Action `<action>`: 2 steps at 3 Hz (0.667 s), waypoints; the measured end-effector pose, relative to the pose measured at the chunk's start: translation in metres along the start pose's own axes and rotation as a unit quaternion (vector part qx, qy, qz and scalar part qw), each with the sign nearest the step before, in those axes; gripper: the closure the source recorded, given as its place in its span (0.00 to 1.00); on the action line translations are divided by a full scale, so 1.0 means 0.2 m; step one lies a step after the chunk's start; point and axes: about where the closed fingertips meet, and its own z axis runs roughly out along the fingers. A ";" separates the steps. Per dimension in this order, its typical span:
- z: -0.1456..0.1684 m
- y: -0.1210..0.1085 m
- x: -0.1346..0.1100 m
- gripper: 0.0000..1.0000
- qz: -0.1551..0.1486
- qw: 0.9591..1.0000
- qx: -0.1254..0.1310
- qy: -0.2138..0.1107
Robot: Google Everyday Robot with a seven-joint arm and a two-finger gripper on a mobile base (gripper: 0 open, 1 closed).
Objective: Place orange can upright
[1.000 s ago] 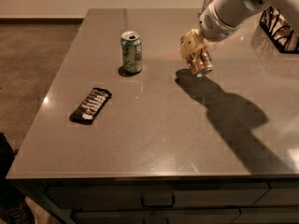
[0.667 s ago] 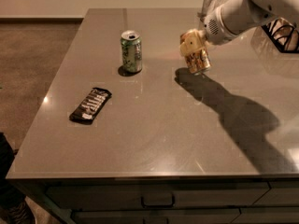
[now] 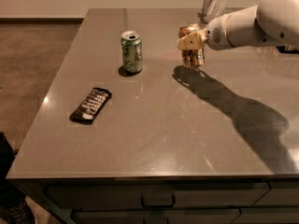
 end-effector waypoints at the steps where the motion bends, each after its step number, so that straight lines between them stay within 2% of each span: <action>1: 0.00 -0.03 -0.04 1.00 -0.009 0.998 -0.006 -0.057; 2: 0.01 -0.05 -0.02 1.00 -0.016 0.995 -0.013 -0.098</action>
Offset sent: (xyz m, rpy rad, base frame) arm 0.0092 -0.0134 -0.0038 0.1566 -0.2681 0.0376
